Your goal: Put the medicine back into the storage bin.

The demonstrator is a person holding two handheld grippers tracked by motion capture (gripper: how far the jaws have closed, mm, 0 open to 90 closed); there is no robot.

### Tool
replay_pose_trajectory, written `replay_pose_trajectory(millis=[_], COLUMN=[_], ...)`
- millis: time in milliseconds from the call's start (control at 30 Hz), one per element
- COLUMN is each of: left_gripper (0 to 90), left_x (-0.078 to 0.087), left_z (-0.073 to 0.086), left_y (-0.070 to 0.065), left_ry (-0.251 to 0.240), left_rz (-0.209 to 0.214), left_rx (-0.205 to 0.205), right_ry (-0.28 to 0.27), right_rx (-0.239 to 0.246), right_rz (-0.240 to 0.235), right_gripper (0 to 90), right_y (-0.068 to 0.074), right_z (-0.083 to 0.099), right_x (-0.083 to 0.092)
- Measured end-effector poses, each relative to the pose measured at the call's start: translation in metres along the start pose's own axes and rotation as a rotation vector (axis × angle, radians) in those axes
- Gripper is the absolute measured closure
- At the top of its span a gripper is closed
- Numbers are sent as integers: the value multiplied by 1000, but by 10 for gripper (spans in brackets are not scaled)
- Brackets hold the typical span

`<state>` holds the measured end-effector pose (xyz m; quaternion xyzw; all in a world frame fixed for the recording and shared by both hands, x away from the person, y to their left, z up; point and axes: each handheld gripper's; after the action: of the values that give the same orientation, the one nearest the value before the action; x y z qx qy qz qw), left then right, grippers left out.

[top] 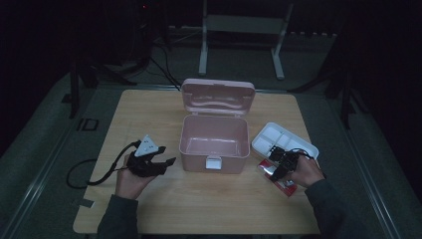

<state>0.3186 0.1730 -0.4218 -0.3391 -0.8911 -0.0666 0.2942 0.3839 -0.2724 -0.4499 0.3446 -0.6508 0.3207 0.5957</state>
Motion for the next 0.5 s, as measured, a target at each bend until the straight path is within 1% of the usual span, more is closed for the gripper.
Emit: replay_pose_trajectory(millis=[100, 200, 267, 400, 500], left_gripper=[432, 432, 432, 432, 432], left_x=[0, 0, 0, -1, 0], left_z=[0, 0, 0, 0, 0], left_y=[0, 0, 0, 0, 0], left_ry=[1, 2, 2, 2, 2], left_rz=[1, 3, 2, 2, 2], left_rx=[-1, -1, -1, -2, -2], right_ry=[20, 34, 49, 71, 94], right_rx=[19, 27, 46, 66, 91], right_rz=[-1, -5, -8, -14, -14], right_gripper=[475, 480, 481, 482, 497], right_y=[1, 1, 2, 1, 2], right_z=[-1, -3, -4, -7, -9], right_x=[-1, -2, -2, -3, -3])
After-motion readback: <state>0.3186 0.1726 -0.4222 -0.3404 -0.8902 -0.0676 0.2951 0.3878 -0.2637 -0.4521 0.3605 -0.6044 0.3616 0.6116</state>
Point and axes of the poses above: each handheld gripper's, and its own axes: x roughly backward along the jaws, z roughly out of its underside, y roughly to its left, and after that the axes turned 8 degrees about x, right-handed
